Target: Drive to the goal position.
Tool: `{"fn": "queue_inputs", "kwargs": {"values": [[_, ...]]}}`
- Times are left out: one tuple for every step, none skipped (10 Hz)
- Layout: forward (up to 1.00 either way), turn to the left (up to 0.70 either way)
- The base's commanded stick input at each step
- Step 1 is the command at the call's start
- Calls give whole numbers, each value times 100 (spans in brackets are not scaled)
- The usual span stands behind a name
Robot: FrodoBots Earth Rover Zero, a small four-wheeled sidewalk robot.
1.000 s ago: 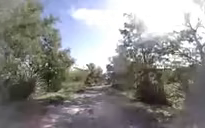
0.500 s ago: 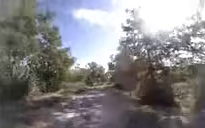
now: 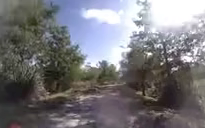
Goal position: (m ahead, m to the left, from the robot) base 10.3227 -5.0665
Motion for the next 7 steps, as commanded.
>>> {"fn": "queue_inputs", "kwargs": {"values": [[70, 12], [70, 0], [70, 0], [70, 0], [70, 0], [70, 0], [70, 0]]}}
